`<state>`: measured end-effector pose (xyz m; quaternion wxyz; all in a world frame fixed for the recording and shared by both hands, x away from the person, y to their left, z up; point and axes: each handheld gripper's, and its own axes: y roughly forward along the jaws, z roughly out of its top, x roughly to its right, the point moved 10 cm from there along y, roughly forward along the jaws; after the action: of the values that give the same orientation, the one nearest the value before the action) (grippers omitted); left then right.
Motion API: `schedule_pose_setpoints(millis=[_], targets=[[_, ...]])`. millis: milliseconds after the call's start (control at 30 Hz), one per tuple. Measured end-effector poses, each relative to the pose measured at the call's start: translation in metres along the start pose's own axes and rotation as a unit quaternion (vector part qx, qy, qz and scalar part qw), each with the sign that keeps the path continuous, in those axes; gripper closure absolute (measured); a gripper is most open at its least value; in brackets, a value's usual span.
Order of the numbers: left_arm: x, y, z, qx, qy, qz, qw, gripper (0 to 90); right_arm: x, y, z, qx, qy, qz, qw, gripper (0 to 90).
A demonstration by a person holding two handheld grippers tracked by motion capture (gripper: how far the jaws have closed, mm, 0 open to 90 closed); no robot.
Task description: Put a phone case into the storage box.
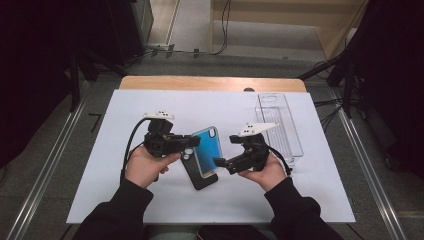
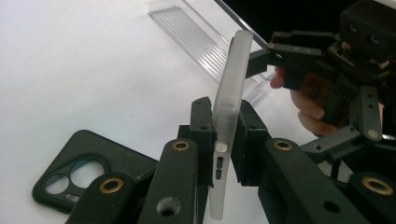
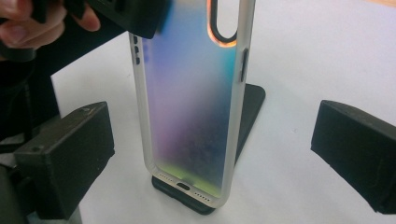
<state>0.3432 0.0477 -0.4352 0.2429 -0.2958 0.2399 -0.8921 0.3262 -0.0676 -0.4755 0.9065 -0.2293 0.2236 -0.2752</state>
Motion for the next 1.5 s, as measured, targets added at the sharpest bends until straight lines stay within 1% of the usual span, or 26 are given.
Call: schedule_pose_setpoints(millis=[67,167,267,333,400,467,567,633,700,767,800,900,1000,1100,1200,1300,1333,1367,1400,1500], targets=[[-0.001,0.001,0.000,0.002,-0.008,0.008,0.9999,80.9,-0.001,0.003,0.000,0.004,0.004,-0.012,0.9999,0.0],[-0.002,0.003,-0.001,-0.001,-0.022,0.013,0.9997,80.9,-0.003,0.005,0.001,0.013,0.011,-0.024,0.9996,0.0],[-0.003,0.004,-0.002,-0.001,-0.027,0.021,0.9994,80.9,-0.003,0.007,0.003,0.021,0.016,-0.045,0.9987,0.0],[-0.003,0.005,-0.003,-0.002,-0.030,0.027,0.9992,80.9,-0.004,0.007,0.005,0.030,0.017,-0.054,0.9980,0.0],[-0.002,0.005,-0.003,0.001,-0.033,0.027,0.9991,80.9,-0.005,0.007,0.006,0.034,0.016,-0.059,0.9975,0.0],[-0.001,0.006,-0.002,0.003,-0.039,0.026,0.9989,80.9,-0.006,0.009,0.006,0.035,0.014,-0.066,0.9971,0.0],[-0.001,0.008,-0.003,0.002,-0.041,0.034,0.9986,80.9,-0.006,0.013,0.004,0.029,0.020,-0.076,0.9965,0.0],[0.000,0.009,-0.003,0.000,-0.042,0.036,0.9985,81.0,-0.006,0.016,0.004,0.029,0.023,-0.085,0.9957,0.0],[0.002,0.010,-0.004,0.000,-0.041,0.035,0.9985,81.0,-0.008,0.018,0.004,0.030,0.025,-0.084,0.9957,0.0],[0.005,0.012,-0.004,0.006,-0.039,0.029,0.9988,80.9,-0.007,0.021,0.004,0.032,0.024,-0.093,0.9948,0.0],[0.006,0.013,-0.005,0.005,-0.042,0.027,0.9988,80.9,-0.007,0.022,0.004,0.034,0.024,-0.096,0.9945,0.0],[0.006,0.015,-0.006,0.005,-0.043,0.029,0.9987,80.9,-0.007,0.025,0.002,0.032,0.031,-0.098,0.9942,0.0],[0.007,0.018,-0.008,0.001,-0.042,0.037,0.9984,80.9,-0.007,0.028,0.001,0.030,0.029,-0.102,0.9939,0.0],[0.009,0.021,-0.009,0.000,-0.041,0.035,0.9986,80.9,-0.007,0.030,0.001,0.029,0.029,-0.107,0.9934,0.0],[0.013,0.024,-0.011,-0.006,-0.036,0.033,0.9988,80.9,-0.007,0.032,0.000,0.027,0.029,-0.105,0.9937,0.0],[0.016,0.026,-0.011,-0.007,-0.034,0.033,0.9988,80.9,-0.006,0.033,-0.001,0.023,0.027,-0.112,0.9931,0.0],[0.017,0.026,-0.012,-0.007,-0.033,0.031,0.9989,80.9,-0.006,0.034,-0.001,0.022,0.027,-0.113,0.9930,2.8],[0.018,0.026,-0.012,-0.009,-0.033,0.030,0.9990,80.9,-0.006,0.033,-0.001,0.022,0.024,-0.114,0.9930,12.0],[0.019,0.027,-0.012,-0.007,-0.032,0.030,0.9990,80.8,-0.006,0.032,-0.001,0.026,0.022,-0.110,0.9933,14.1],[0.020,0.027,-0.012,-0.009,-0.030,0.030,0.9991,80.7,-0.007,0.031,-0.001,0.026,0.025,-0.106,0.9936,15.5]])
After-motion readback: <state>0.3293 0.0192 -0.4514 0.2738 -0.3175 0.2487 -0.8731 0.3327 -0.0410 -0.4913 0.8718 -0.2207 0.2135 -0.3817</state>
